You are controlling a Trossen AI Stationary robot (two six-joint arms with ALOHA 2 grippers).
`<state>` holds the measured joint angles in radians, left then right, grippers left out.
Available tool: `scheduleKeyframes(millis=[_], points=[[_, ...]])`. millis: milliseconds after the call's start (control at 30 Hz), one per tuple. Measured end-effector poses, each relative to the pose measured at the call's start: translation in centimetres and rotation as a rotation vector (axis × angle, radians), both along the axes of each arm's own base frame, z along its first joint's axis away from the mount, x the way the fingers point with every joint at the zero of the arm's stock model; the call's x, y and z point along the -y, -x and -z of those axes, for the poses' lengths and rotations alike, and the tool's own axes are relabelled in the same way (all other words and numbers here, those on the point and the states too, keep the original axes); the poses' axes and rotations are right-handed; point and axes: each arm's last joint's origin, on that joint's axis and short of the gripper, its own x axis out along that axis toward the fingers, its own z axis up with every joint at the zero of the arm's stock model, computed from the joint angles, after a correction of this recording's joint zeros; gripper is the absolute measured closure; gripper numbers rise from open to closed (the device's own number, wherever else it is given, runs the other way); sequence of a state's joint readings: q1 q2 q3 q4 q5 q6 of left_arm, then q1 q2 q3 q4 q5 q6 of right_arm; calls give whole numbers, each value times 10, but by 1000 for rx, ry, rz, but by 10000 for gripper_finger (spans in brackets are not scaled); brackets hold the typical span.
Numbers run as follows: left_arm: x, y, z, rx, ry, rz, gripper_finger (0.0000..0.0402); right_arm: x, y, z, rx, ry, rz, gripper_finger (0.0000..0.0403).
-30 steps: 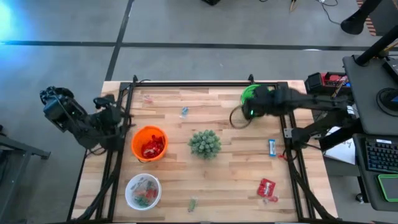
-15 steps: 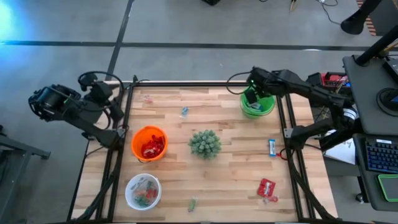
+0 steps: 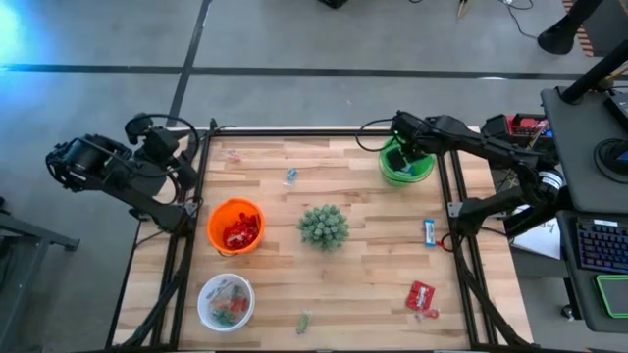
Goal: Sort candy
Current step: Put the white chocolate into the green bucket, then put the orange gummy into the white bucket
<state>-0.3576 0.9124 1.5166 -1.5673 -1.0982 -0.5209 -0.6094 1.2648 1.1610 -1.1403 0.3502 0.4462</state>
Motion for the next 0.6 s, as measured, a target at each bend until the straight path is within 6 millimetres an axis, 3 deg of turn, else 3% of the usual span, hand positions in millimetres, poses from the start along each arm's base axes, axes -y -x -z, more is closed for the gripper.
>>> scheduleKeyframes(millis=[267,600], points=[[-3,0,-1,35,-17,-69,263,2,-1,2,23,-4,-4,307],[-17,-1,1,27,53,-233,263,4,-4,-11,63,30,8,285]])
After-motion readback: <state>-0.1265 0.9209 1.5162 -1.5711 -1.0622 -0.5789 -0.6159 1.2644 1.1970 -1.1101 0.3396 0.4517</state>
